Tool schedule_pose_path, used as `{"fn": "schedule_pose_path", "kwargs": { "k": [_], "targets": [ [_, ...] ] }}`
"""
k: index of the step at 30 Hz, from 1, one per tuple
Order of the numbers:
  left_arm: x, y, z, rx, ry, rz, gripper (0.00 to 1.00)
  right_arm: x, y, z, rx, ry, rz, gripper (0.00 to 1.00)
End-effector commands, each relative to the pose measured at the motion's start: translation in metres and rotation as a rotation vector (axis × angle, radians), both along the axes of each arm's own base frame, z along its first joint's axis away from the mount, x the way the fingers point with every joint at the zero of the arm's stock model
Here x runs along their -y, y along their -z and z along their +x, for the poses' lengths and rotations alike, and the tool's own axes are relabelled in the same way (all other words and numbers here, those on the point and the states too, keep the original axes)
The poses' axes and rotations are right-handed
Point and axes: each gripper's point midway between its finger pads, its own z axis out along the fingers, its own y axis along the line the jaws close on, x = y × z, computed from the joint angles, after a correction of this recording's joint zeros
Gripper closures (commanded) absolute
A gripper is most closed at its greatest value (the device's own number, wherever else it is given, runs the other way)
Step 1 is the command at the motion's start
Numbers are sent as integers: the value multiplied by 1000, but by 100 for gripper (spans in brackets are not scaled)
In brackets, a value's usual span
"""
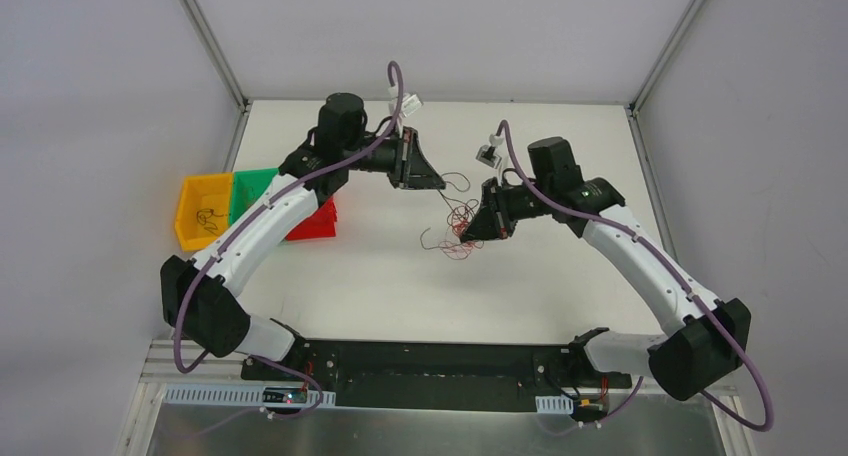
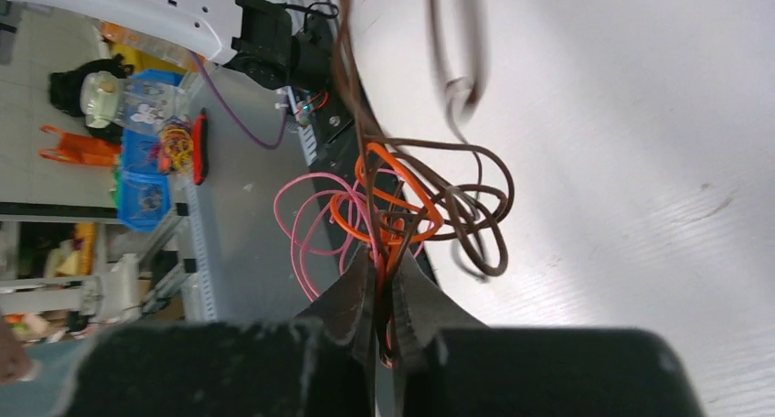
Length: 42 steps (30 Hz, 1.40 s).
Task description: Untangle the cables
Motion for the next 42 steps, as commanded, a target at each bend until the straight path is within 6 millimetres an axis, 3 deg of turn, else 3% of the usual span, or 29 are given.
{"fn": "schedule_pose_path", "kwargs": {
  "k": [1,6,11,16,19,22,25,26,28,29,31,36,42],
  "targets": [
    [-51,-52,47,117,-230,-52,100,15,9,-17,38,-27,-50,100],
    [-118,-78,91,144,-432,-76,100,29,23,-21,22,-17,-100,100],
    [-187,-99,114,168,-600,-96,100,46,37,-18,-26,24,-140,97],
    [-230,-109,118,191,-684,-98,100,66,43,-9,-23,74,-173,98],
    [-257,-118,122,210,-744,-98,100,81,47,-7,-37,91,-196,93],
    [-270,-120,122,214,-751,-98,100,91,51,-4,-23,91,-215,95],
    [-237,-108,106,149,-570,-125,100,88,41,-1,12,84,-181,100],
    [-214,-101,95,130,-487,-128,90,85,36,2,15,94,-161,100],
    [-178,-85,74,117,-370,-120,52,79,28,6,35,90,-133,100],
    [-161,-74,65,103,-326,-113,40,77,26,6,41,84,-130,100],
    [-130,-54,47,74,-251,-97,30,74,24,8,44,79,-133,100],
    [-61,-3,0,13,-73,-31,23,67,18,13,56,80,-124,100],
    [4,16,-41,-37,112,-9,25,57,15,17,69,75,-123,99]
  ]
}}
